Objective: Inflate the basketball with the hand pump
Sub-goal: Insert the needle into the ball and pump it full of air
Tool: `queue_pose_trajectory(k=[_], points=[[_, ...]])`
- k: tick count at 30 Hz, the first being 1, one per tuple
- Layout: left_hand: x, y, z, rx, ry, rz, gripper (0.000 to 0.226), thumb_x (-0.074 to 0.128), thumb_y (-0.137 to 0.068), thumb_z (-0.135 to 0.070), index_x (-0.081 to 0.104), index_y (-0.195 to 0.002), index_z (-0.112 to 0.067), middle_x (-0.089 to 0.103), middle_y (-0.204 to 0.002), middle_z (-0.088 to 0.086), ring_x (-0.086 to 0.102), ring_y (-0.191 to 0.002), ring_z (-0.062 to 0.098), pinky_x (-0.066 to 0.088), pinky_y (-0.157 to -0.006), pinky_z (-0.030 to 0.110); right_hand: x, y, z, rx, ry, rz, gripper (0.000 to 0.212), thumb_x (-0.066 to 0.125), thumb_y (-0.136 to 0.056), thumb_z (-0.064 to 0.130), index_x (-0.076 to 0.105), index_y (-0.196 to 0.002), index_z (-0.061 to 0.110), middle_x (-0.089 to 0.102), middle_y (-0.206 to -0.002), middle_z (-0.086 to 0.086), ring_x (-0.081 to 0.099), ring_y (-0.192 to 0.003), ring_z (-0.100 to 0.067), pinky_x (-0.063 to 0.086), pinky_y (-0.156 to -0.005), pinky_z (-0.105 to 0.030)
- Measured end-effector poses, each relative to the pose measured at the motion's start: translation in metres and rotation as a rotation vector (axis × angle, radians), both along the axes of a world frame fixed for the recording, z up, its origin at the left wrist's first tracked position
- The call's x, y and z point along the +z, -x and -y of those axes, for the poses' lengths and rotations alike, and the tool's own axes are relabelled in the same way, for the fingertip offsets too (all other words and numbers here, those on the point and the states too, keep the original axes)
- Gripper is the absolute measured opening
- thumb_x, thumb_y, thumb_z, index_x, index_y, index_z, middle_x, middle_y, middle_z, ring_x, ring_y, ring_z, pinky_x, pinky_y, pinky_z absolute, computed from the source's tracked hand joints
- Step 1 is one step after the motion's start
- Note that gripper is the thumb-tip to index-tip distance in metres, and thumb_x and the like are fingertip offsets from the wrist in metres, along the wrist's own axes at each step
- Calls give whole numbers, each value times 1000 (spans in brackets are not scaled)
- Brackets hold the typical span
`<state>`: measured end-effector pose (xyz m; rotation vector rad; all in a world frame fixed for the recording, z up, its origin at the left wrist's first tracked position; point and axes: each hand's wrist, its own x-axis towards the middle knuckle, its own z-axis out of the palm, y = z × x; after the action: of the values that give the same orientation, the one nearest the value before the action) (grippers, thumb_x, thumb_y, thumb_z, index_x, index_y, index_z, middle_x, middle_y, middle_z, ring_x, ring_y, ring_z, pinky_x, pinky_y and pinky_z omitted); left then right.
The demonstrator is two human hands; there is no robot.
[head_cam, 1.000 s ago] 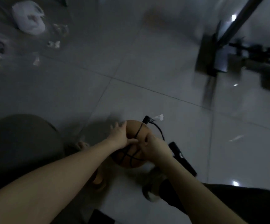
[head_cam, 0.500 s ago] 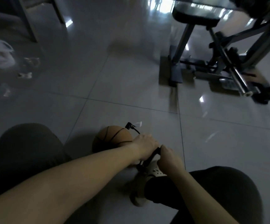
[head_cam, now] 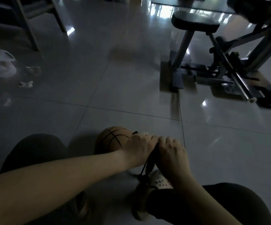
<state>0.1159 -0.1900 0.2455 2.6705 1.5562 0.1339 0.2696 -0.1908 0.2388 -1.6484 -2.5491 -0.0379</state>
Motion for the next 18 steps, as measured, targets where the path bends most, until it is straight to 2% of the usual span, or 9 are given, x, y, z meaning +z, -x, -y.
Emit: queue_pose_trajectory(k=[2, 4, 6, 8, 11, 13, 16, 18], points=[[-19, 1, 2, -26, -158, 2, 39, 25, -86, -19, 64, -85, -14, 65, -76, 4, 61, -67, 21, 49, -62, 28, -12, -1, 7, 8, 25, -22, 16, 65, -82, 22, 50, -84, 19, 45, -71, 0, 39, -57, -14, 37, -46, -27], [-34, -3, -3, -44, -264, 11, 35, 27, -86, -15, 61, -75, -18, 58, -66, 0, 56, -58, 18, 49, -66, 28, -24, -3, 7, -38, 40, -28, 12, 63, -84, 20, 51, -86, 19, 45, -74, 1, 38, -58, -13, 37, -45, -26], [-52, -10, -11, -43, -261, 17, 32, 26, -91, -12, 56, -80, -17, 55, -68, 1, 50, -59, 19, 50, -66, 32, -34, -7, 4, -89, 79, -10, 4, 54, -90, 19, 51, -92, 20, 46, -80, 1, 40, -63, -13, 40, -48, -25], [-72, -14, -16, -26, -214, 28, 28, 24, -96, -11, 50, -86, -15, 53, -73, 5, 47, -63, 21, 47, -58, 34, -44, -7, 0, -98, 118, -10, 5, 49, -91, 17, 51, -95, 20, 47, -83, 1, 40, -66, -13, 36, -51, -24], [-92, -11, -17, 27, -159, 40, 26, 29, -93, -13, 54, -87, -16, 55, -77, 4, 49, -66, 20, 38, -55, 31, -63, -2, -9, -86, 166, -20, 5, 55, -88, 15, 52, -91, 18, 46, -79, 0, 36, -63, -13, 31, -47, -23], [-103, -10, -20, 48, -114, 45, 21, 35, -92, -15, 55, -89, -17, 56, -80, 4, 50, -67, 20, 39, -55, 30, -78, 1, -15, -68, 180, -4, 7, 59, -87, 15, 54, -90, 17, 46, -78, -1, 36, -62, -13, 33, -46, -24], [-130, -10, -17, 82, -61, 62, 5, 46, -90, -18, 51, -91, -16, 55, -80, 4, 50, -67, 20, 43, -55, 31, -102, 1, -16, -63, 254, 46, 9, 55, -91, 21, 51, -99, 19, 47, -86, -1, 40, -68, -14, 44, -53, -27], [-147, -14, -10, 84, -31, 74, 7, 52, -88, -20, 50, -93, -16, 56, -82, 5, 49, -68, 20, 43, -56, 31, -116, -1, -11, -51, 284, 67, 8, 53, -91, 20, 50, -98, 18, 46, -86, -3, 40, -68, -16, 47, -56, -32]])
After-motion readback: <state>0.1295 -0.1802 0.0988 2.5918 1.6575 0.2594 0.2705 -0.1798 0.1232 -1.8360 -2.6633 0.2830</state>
